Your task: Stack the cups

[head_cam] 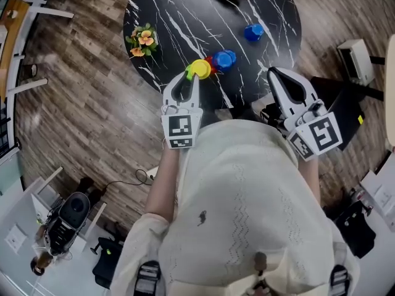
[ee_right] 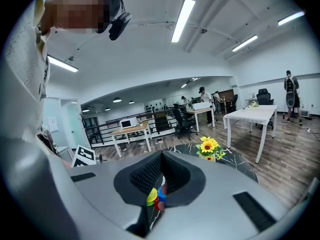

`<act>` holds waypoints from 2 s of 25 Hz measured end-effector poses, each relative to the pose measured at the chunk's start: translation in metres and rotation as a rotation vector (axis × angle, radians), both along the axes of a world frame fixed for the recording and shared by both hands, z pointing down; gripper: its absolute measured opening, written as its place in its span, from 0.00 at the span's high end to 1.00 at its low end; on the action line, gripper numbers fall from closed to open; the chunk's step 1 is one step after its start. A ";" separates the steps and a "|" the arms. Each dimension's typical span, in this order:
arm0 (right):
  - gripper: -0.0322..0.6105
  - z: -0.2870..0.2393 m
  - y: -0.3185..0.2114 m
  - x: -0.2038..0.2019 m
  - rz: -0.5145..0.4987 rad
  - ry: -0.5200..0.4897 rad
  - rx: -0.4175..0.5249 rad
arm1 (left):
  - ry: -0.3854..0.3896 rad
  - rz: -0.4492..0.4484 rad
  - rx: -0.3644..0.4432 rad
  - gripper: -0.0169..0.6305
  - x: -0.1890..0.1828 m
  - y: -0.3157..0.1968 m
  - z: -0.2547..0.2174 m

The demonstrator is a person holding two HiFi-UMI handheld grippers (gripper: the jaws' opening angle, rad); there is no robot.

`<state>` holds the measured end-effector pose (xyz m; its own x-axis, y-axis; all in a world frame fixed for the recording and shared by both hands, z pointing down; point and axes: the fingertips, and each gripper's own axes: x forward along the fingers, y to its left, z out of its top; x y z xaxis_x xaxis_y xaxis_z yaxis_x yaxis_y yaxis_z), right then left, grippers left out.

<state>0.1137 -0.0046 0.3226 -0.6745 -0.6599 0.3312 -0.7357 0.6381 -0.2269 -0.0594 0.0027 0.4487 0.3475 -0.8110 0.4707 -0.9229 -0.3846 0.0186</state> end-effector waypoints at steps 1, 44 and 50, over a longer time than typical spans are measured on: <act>0.94 0.000 -0.002 0.001 -0.005 -0.001 0.003 | 0.007 -0.006 0.016 0.86 0.000 -0.001 -0.008; 0.94 0.085 -0.140 0.093 -0.008 0.140 -0.071 | 0.095 -0.109 0.208 0.94 0.060 -0.034 -0.129; 0.94 0.131 -0.151 0.089 -0.026 0.185 -0.145 | 0.084 -0.129 0.200 0.94 0.056 -0.038 -0.127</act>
